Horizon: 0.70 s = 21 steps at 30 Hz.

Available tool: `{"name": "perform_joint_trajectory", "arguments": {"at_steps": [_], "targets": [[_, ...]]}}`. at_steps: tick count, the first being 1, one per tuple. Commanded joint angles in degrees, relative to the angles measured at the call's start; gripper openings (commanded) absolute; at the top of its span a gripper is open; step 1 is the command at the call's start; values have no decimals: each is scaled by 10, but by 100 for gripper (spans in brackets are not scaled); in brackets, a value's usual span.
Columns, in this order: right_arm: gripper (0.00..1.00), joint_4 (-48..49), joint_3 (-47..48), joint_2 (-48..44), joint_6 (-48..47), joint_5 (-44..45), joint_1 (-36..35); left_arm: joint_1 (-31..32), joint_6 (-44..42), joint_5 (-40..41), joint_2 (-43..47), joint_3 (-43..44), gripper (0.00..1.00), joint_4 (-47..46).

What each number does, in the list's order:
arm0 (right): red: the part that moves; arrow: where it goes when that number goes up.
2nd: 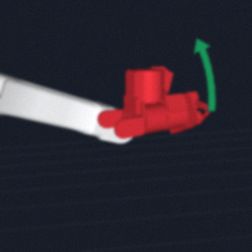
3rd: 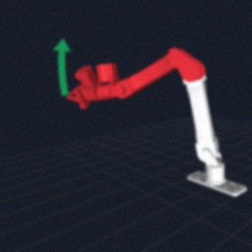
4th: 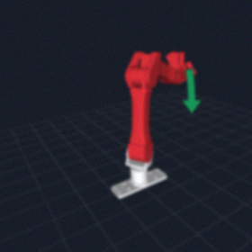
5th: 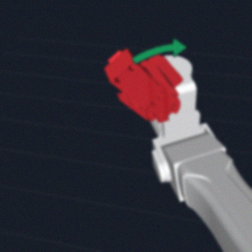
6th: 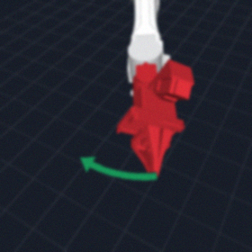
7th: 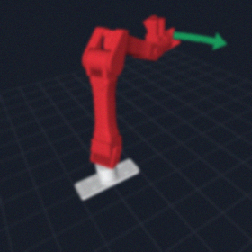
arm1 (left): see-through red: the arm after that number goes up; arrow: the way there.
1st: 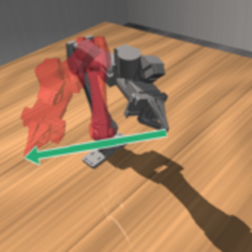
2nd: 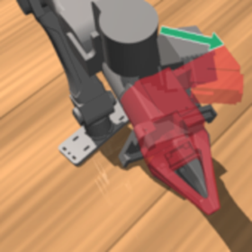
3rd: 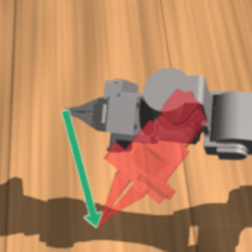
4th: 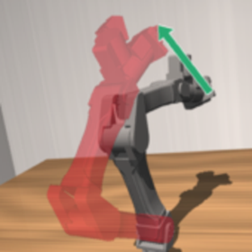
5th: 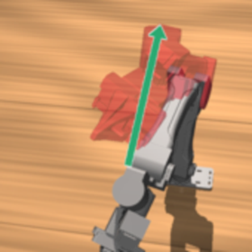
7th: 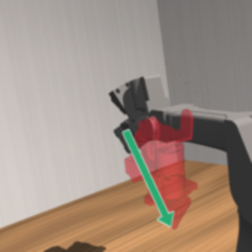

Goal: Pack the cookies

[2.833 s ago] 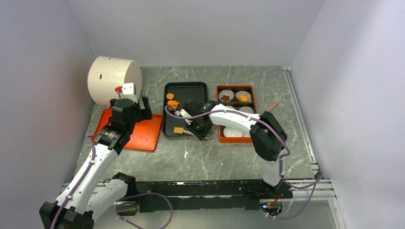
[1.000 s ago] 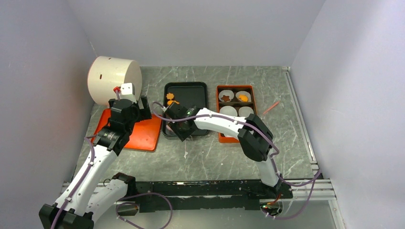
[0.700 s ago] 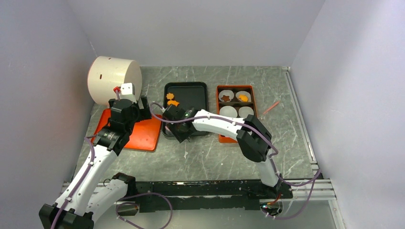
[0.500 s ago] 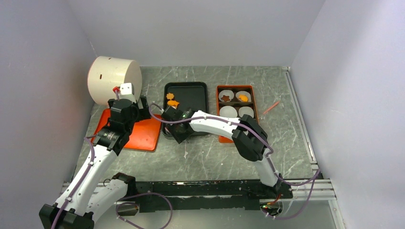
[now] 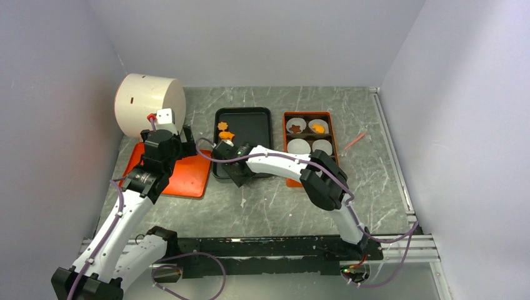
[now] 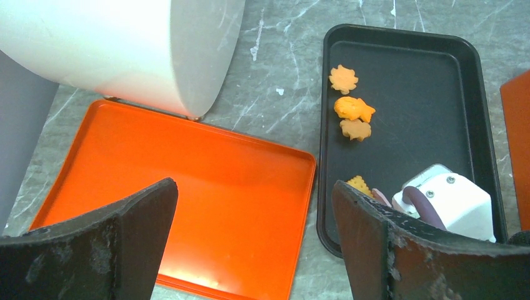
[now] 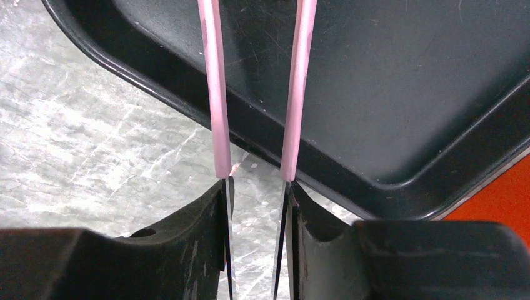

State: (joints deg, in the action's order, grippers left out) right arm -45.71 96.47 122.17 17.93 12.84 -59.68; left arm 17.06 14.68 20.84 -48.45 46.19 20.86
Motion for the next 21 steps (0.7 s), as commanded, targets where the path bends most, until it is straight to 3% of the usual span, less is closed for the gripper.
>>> {"name": "perform_joint_trajectory", "arguments": {"at_steps": [1,7,21], "targets": [[23,-8,14,-17,-16,20,5,-1,0,2,9,3,98,-15],[13,-8,12,-41,-30,21,6,-1,1,2,9,3,98,-16],[1,9,-55,-149,-34,13,19,-1,0,-11,6,0,98,-20]]}}
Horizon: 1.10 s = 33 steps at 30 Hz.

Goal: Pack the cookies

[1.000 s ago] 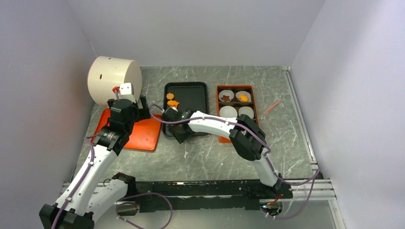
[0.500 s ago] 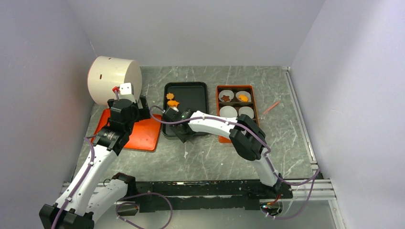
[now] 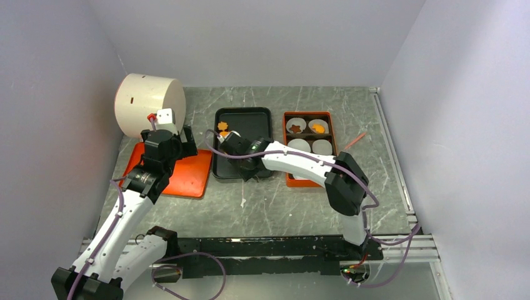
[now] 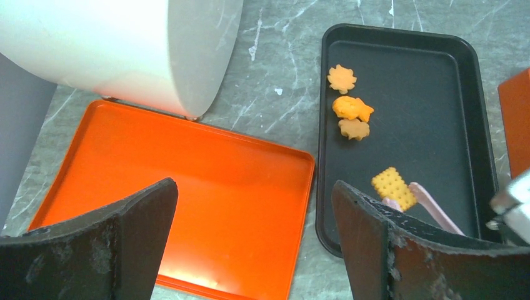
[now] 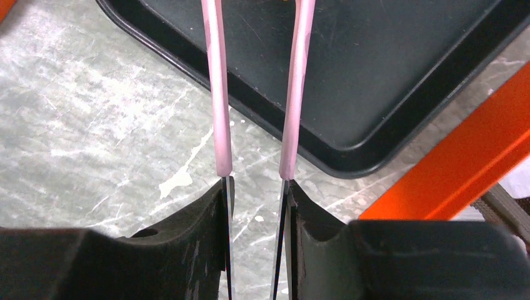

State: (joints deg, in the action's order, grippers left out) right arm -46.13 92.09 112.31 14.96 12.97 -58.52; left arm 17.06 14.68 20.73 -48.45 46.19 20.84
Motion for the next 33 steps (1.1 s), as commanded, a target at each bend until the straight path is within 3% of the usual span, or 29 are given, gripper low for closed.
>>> {"name": "perform_joint_trajectory", "arguments": {"at_steps": [1,16,26,33], "targets": [[0,11,-16,-60,-4,18,10,-1,0,-12,5,0,98,-19],[0,15,-168,-236,26,5,116,-1,-8,-57,-8,-4,98,-29],[0,-2,-250,-326,26,-16,290,0,-12,-83,-12,-7,98,-36],[0,13,-274,-323,45,-15,356,0,-12,-85,-11,-7,98,-36]]}}
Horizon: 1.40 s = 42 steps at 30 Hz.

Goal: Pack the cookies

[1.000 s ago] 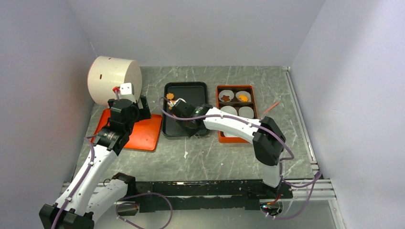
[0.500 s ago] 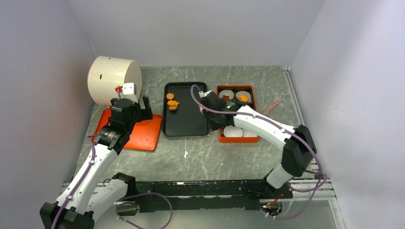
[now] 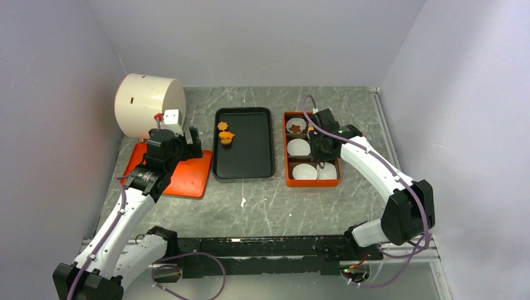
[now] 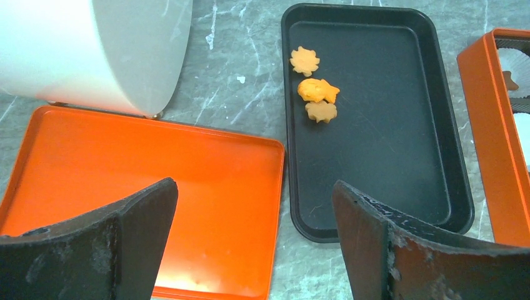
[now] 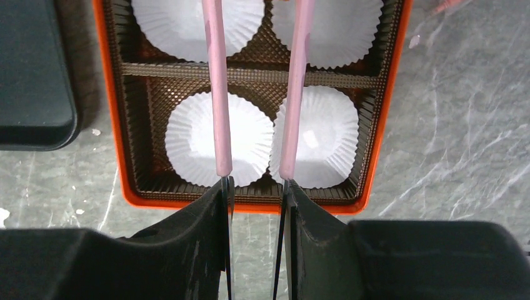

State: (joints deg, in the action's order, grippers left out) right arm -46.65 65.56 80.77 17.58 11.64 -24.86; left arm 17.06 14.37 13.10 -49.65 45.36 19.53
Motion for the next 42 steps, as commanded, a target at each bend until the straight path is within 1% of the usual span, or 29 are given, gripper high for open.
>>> {"name": "perform_joint_trajectory", "arguments": {"at_steps": [1,8,19,24,28,33,36,39,42], "targets": [[0,18,-12,-6,21,-2,24,0,-8,-8,0,1,98,-24],[0,13,-31,8,32,0,50,1,-8,-5,0,1,98,-23],[0,15,-37,54,33,16,58,6,-9,0,5,0,98,-24],[1,14,-44,58,36,36,59,7,-9,1,7,0,98,-24],[5,9,-41,62,38,49,60,8,-8,2,9,0,98,-25],[12,7,-37,70,36,45,58,8,-10,3,10,0,98,-25],[14,7,-36,71,35,41,60,8,-10,3,9,0,98,-24],[21,8,-36,68,33,37,59,8,-9,3,6,1,98,-23],[25,7,-35,63,32,36,58,8,-9,4,6,1,98,-22]]}}
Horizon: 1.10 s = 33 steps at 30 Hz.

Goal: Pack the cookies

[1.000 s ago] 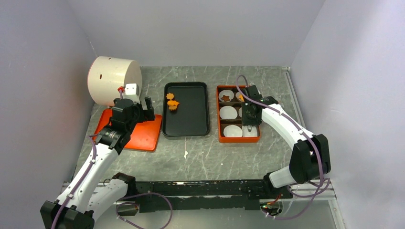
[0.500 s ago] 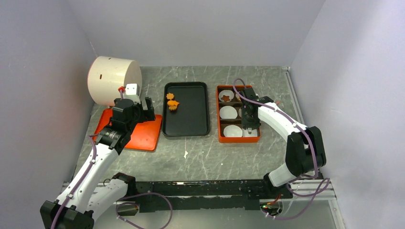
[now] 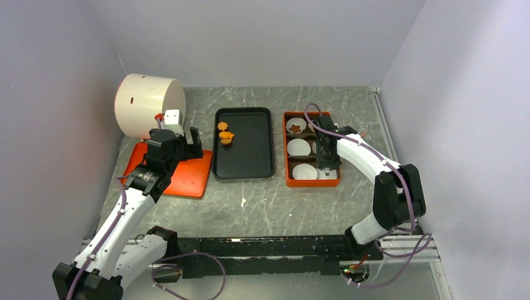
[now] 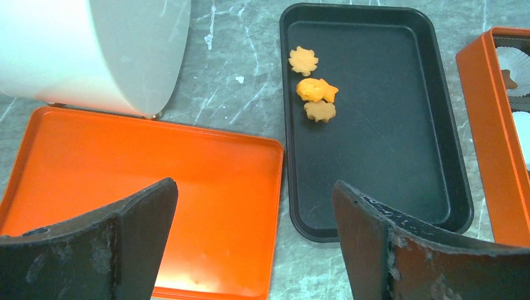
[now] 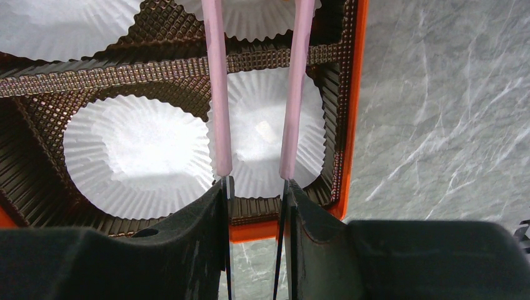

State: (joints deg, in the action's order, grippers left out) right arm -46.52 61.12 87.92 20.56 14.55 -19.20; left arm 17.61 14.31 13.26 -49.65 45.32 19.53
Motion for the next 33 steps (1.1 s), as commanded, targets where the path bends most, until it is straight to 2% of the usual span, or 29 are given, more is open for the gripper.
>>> {"name": "perform_joint_trajectory", "arguments": {"at_steps": [1,7,14,26,33], "targets": [[25,6,10,-11,2,8,2,2,-9,3,6,1,98,-22],[37,6,10,-22,-2,2,2,2,-9,3,4,1,98,-22],[42,5,8,-37,-2,6,1,2,-10,3,1,2,98,-21],[42,17,16,-77,-8,-32,-10,2,-10,2,0,3,98,-21],[41,56,34,-101,-31,-55,-71,2,-10,0,2,3,98,-20]]}}
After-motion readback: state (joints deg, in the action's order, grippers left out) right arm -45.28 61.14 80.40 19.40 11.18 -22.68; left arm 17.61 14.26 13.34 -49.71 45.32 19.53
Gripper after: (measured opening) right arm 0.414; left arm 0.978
